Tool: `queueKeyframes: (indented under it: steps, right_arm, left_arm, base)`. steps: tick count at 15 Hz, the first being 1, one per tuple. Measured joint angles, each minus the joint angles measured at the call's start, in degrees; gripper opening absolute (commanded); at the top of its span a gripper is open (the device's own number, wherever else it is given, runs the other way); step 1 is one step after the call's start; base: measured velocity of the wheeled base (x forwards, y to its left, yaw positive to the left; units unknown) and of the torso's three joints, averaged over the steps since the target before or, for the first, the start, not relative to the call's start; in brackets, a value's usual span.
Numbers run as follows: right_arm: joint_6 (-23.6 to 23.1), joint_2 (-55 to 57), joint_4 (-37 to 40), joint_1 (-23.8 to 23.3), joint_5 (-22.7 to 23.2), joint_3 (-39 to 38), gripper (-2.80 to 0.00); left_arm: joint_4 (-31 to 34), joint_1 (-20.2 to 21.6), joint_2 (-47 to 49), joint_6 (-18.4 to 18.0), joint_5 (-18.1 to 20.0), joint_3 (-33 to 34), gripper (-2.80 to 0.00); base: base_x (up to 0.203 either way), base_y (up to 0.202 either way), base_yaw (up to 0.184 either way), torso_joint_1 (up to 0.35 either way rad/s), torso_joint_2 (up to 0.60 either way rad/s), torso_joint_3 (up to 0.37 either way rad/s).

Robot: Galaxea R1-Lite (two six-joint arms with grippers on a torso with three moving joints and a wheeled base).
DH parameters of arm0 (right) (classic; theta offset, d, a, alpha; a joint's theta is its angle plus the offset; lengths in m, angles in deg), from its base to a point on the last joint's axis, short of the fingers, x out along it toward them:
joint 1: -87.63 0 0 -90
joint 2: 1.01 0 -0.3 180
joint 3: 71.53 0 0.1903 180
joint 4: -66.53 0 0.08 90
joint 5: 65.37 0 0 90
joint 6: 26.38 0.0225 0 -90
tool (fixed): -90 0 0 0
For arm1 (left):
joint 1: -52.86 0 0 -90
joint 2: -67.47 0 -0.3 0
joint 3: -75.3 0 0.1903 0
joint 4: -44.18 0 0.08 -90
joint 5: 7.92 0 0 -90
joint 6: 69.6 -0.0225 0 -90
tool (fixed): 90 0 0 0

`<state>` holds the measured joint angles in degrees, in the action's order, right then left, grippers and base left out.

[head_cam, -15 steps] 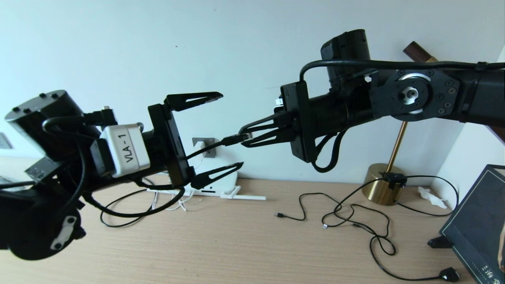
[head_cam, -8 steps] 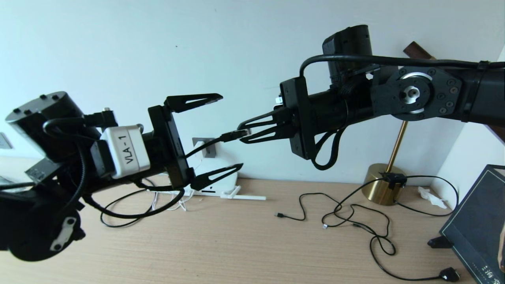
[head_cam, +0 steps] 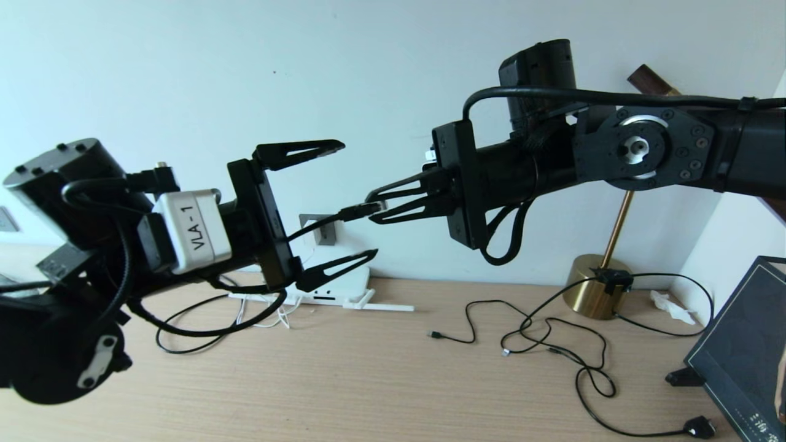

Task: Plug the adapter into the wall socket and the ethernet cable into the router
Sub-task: Hand it to the other hand

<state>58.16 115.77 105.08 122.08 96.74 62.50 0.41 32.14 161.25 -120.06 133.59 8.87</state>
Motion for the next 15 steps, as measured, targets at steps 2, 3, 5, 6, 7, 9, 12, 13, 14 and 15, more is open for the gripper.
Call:
queueKeyframes:
  steps: [2,3,5,6,7,9,12,13,14,15]
  right_arm:
    - [0.0,0.4,-0.7,0.0,0.0,-0.1,-2.80]
    - [0.0,0.5,-0.9,0.0,0.0,-0.1,-2.80]
    - [0.0,0.6,-0.9,0.0,0.0,-0.2,-2.80]
    - [0.0,0.6,-0.9,0.0,0.0,-0.2,-2.80]
    - [0.0,0.6,-0.9,0.0,0.0,-0.2,-2.80]
    - [0.0,0.7,-0.9,-0.1,0.0,-0.2,-2.80]
    - [0.0,0.7,-0.9,-0.1,0.0,-0.2,-2.80]
    - [0.0,0.7,-0.9,-0.1,0.0,-0.2,-2.80]
    - [0.0,0.7,-0.8,-0.1,0.0,-0.2,-2.80]
    - [0.0,0.7,-0.7,-0.2,0.0,-0.2,-2.80]
  left_arm:
    - [0.0,0.0,-0.3,0.1,0.0,0.4,0.00]
    - [0.0,0.0,-0.4,0.1,0.0,0.6,0.00]
    - [0.0,0.0,-0.6,0.1,0.0,1.3,0.00]
    - [0.0,0.0,-0.6,0.1,0.0,1.7,-0.19]
    - [0.0,0.0,-0.7,0.1,0.0,1.9,-2.80]
    - [0.0,-0.1,-0.8,0.1,0.0,2.1,-2.80]
    - [0.1,-0.3,-1.4,0.1,0.1,3.1,-2.80]
    - [0.1,-0.5,-1.7,0.1,0.1,3.7,-2.80]
    - [0.1,-0.7,-2.0,0.1,0.0,4.1,-2.80]
    - [0.0,-0.7,-2.3,0.1,0.0,4.4,-2.80]
  base:
    - [0.000,0.000,0.000,0.000,0.00,0.000]
    - [0.000,0.000,0.000,0.000,0.00,0.000]
    - [0.000,0.000,0.000,0.000,0.00,0.000]
    - [0.000,0.000,0.000,0.000,0.00,0.000]
    - [0.000,0.000,0.000,0.000,0.00,0.000]
    - [0.000,0.000,0.000,0.000,0.00,0.000]
    - [0.000,0.000,0.000,0.000,0.00,0.000]
    - [0.000,0.000,0.000,0.000,0.00,0.000]
    - [0.000,0.000,0.000,0.000,0.00,0.000]
    - [0.000,0.000,0.000,0.000,0.00,0.000]
